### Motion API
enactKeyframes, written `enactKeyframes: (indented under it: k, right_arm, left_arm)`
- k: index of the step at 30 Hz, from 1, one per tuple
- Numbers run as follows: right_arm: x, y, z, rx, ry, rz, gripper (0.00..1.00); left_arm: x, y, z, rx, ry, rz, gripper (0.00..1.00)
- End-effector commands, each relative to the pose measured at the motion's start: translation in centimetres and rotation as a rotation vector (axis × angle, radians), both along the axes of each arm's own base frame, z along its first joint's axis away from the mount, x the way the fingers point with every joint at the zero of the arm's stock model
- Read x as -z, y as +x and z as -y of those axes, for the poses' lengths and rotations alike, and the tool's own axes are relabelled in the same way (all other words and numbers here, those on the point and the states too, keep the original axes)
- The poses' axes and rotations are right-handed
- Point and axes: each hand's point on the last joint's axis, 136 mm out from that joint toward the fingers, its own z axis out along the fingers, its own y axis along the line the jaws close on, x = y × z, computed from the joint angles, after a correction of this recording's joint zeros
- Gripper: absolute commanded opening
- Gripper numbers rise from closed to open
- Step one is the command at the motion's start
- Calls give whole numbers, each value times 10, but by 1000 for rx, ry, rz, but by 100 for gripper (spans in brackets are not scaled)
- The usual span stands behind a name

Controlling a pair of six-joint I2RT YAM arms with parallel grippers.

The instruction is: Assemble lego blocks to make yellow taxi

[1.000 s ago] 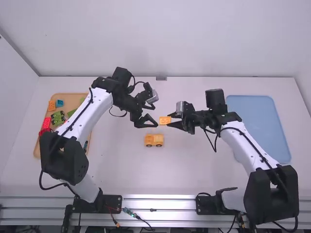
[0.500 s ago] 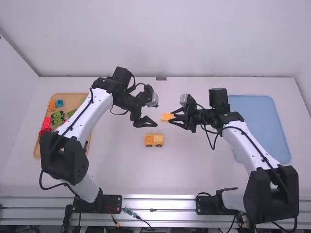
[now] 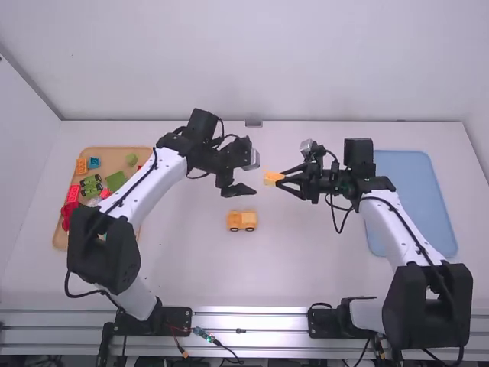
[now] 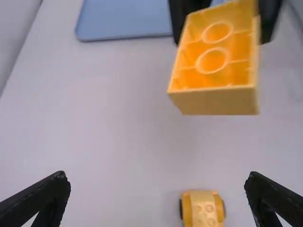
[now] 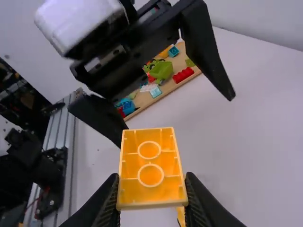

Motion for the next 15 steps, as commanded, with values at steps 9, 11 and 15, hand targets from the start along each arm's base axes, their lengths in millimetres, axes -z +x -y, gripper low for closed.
enactKeyframes:
  k: [9,11,15]
  right_arm:
    - [-8,-9,-4,-75,-34,183,27]
    - [-7,-13,-4,-99,-39,226,26]
    - [-6,-18,-5,-134,-41,293,24]
  left_arm:
    - [-36,-29,-16,-178,-148,-53,99]
    - [-43,-32,-19,-167,-189,-74,99]
    - [-60,-56,-17,-25,-339,-156,99]
